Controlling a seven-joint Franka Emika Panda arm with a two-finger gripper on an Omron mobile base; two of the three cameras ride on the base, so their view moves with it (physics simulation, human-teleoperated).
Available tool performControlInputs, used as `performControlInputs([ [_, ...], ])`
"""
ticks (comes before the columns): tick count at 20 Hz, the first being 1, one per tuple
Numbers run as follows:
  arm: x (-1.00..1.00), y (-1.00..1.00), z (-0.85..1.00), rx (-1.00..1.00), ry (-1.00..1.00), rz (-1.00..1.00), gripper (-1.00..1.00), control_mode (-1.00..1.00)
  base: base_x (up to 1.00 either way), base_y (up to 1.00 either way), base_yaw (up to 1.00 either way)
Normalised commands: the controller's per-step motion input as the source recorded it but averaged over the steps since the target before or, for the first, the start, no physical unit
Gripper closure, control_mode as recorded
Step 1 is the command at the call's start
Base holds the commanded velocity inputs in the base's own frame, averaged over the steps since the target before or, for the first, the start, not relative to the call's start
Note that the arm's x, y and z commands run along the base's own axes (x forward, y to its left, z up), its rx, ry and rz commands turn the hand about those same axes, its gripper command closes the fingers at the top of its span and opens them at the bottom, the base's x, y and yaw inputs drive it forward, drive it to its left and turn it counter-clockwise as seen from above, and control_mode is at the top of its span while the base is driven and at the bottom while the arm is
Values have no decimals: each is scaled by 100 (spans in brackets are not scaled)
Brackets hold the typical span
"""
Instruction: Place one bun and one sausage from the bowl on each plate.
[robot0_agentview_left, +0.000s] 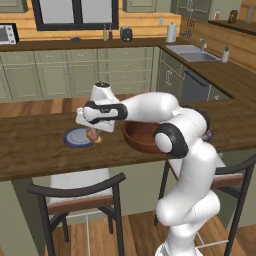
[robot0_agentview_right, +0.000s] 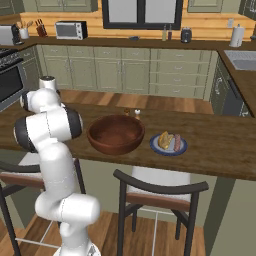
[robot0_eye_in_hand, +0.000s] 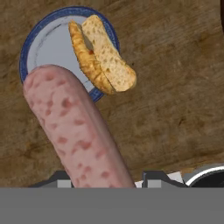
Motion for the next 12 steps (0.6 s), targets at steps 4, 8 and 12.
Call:
performControlInputs([
  [4,41,27,-3,0,0,0,100,-100,0,0,0],
  [8,41,9,-9,0,0,0,100,-100,0,0,0],
  [12,43,4,-12,0,0,0,100,-100,0,0,0],
])
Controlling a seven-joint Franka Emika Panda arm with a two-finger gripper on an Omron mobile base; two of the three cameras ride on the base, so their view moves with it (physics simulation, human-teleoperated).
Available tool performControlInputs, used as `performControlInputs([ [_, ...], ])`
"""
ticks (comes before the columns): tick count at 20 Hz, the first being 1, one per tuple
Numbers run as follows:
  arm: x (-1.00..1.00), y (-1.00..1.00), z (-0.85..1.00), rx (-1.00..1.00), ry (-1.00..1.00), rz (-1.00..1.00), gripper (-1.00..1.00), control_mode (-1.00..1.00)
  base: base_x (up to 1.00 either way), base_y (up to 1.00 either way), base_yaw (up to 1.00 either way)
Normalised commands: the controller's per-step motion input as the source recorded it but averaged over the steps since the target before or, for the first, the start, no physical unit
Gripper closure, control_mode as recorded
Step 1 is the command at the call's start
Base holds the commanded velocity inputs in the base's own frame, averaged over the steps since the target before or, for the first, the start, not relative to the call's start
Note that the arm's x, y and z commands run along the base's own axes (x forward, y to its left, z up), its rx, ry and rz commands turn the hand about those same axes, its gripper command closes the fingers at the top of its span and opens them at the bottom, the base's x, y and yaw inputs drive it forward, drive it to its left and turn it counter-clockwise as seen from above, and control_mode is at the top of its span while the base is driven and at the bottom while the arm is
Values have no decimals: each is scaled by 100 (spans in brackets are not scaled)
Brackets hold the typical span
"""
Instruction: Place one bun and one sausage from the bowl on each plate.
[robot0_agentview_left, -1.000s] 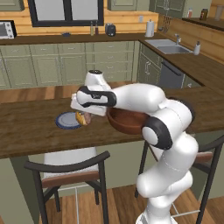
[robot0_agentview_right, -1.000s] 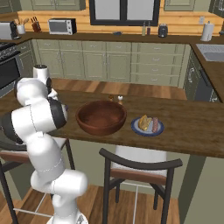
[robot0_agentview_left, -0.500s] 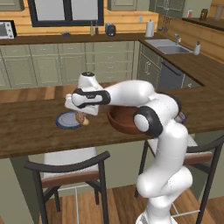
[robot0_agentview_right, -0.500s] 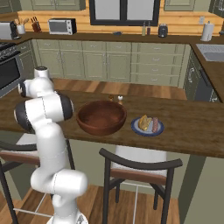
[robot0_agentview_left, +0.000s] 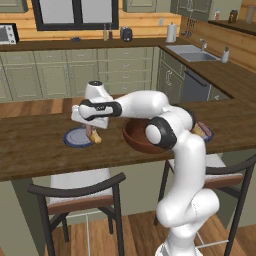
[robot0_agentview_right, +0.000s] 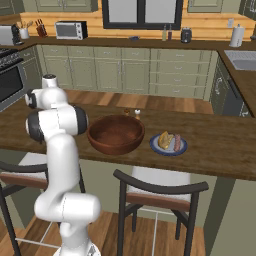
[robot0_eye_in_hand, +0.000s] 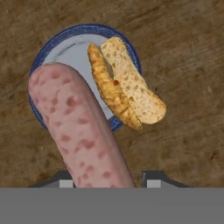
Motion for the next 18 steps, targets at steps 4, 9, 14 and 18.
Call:
performControlInputs([
  [4,36,10,-12,-1,0,0,100,-100,0,0,0],
  [9,25,11,-16,0,0,0,100,-100,0,0,0],
  [14,17,4,-14,0,0,0,100,-100,0,0,0],
  [18,12,1,-34,0,0,0,100,-100,0,0,0],
])
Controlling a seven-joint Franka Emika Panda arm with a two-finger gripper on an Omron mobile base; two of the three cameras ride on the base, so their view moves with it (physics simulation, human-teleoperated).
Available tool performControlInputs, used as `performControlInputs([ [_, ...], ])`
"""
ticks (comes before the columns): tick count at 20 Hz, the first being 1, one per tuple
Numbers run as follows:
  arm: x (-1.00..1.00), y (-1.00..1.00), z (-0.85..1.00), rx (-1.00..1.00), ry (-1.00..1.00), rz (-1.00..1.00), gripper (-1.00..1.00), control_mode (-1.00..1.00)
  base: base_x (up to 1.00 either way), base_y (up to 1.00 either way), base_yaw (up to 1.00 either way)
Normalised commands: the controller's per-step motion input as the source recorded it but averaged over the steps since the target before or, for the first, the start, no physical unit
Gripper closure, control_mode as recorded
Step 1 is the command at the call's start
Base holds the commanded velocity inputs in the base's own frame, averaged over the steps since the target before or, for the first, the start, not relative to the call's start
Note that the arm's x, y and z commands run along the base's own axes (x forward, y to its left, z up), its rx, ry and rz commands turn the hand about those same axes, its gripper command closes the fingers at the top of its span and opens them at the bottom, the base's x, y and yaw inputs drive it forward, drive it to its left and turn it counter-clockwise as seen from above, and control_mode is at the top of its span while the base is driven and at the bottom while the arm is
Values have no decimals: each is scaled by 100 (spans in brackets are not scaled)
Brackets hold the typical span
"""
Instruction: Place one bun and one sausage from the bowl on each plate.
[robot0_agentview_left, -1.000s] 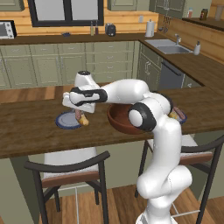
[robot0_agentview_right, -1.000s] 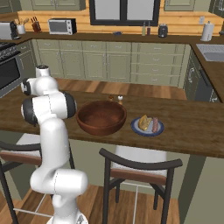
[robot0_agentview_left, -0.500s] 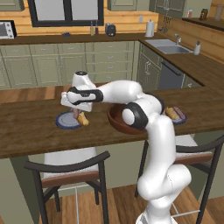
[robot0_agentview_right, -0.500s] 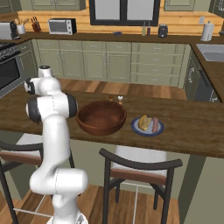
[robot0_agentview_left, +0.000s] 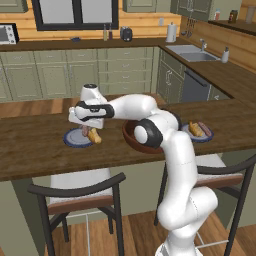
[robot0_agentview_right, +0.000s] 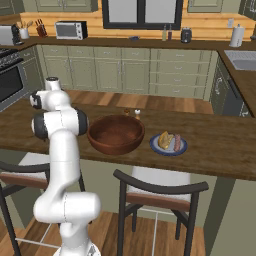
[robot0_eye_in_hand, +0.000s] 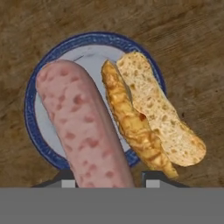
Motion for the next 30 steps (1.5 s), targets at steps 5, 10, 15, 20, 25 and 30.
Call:
performControlInputs([
  [5,9,2,-34,0,0,0,100,-100,0,0,0],
  [10,14,9,-11,0,0,0,100,-100,0,0,0],
  [15,27,9,0,0,0,0,100,-100,0,0,0],
  [20,19,11,-7,0,0,0,100,-100,0,0,0],
  [25,8,7,-2,0,0,0,-100,-100,0,0,0],
  [30,0,0,0,0,0,0,-100,-100,0,0,0],
])
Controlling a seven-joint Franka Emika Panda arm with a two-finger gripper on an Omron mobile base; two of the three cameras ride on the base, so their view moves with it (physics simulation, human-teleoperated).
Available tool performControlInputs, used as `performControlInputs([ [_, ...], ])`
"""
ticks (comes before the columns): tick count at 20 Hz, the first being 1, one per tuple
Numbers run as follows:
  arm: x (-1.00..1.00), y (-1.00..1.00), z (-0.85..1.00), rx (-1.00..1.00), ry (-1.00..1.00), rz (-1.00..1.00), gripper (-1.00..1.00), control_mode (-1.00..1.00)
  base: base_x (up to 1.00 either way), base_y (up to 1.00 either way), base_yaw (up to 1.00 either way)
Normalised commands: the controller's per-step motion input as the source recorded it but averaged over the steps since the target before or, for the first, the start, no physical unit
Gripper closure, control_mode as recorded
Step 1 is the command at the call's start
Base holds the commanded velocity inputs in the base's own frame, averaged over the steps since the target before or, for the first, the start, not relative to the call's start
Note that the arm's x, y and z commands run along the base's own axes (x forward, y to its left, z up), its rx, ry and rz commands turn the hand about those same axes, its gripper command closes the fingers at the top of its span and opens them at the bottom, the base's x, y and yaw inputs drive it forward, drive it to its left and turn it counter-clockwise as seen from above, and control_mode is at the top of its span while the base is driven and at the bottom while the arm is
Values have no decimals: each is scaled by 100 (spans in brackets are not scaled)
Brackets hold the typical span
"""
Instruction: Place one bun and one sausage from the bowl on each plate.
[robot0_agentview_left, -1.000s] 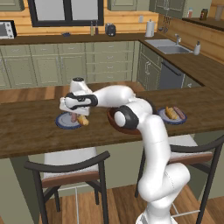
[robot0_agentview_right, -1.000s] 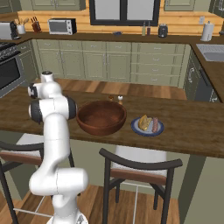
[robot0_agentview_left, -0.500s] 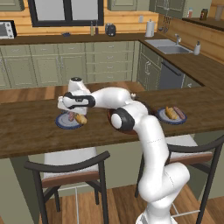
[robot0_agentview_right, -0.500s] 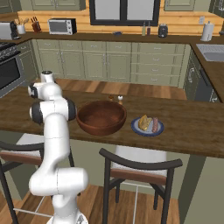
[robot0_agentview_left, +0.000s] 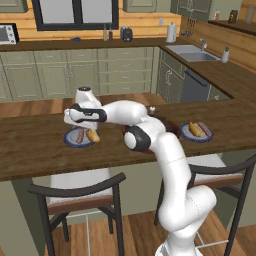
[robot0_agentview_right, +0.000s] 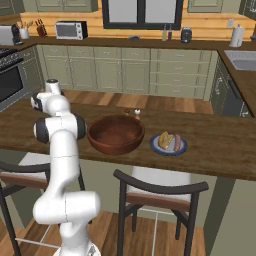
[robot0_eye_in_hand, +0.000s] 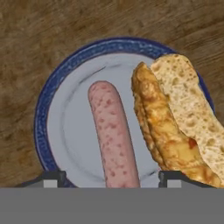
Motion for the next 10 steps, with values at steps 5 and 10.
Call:
performControlInputs([
  [5,-20,-5,16,0,0,0,-100,-100,0,0,0],
  [10,-92,-49,19,-1,-2,0,-100,-100,0,0,0],
])
